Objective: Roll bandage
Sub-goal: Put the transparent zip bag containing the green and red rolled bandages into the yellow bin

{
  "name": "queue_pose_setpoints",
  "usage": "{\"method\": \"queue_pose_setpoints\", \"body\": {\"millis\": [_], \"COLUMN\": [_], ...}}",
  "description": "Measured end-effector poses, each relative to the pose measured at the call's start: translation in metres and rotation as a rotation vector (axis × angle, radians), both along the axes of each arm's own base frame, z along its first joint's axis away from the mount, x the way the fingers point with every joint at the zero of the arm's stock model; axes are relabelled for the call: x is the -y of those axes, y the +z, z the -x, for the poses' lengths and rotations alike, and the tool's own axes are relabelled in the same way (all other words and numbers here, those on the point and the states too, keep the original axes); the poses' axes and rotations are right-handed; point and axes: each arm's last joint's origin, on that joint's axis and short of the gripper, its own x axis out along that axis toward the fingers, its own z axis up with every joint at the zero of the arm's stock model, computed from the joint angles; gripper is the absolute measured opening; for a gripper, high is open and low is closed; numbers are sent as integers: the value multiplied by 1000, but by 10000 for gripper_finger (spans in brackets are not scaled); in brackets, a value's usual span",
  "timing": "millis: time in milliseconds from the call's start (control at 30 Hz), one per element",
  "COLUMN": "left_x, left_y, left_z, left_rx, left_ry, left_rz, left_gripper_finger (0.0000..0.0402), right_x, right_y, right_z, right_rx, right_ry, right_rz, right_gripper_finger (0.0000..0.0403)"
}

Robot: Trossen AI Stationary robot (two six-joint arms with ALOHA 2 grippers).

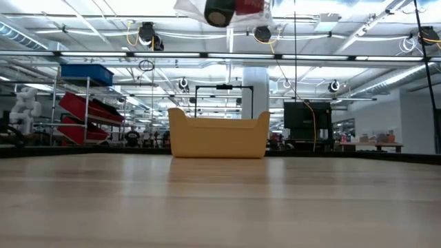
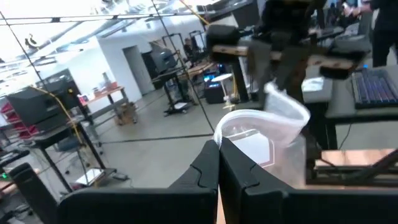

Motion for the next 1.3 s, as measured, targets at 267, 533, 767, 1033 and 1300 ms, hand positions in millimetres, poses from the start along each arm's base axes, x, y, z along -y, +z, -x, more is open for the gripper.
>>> {"method": "queue_pose_setpoints", "body": {"millis": [267, 533, 767, 1033, 1300], "left_x": [-52, -102, -130, -158, -172], "left_y": [-3, -11, -26, -56, -87], "left_z": [-6, -4, 0, -7, -18], "left_rx": [-25, -70, -173, -272, -373], "left_ry": [142, 178, 225, 323, 360], "left_rz": [1, 87, 167, 217, 245], "left_gripper_finger": [0, 0, 0, 0, 0], "right_x": [64, 117, 150, 185, 207], "right_y": [6, -1, -40, -84, -120], "right_z": [-4, -6, -34, -56, -63], "right_rx": [61, 74, 2, -93, -129], "right_ry": [-98, -146, -169, -238, -255], "right_rz": [24, -48, -90, -125, -169], "right_gripper_finger": [1, 0, 0, 0, 0]}}
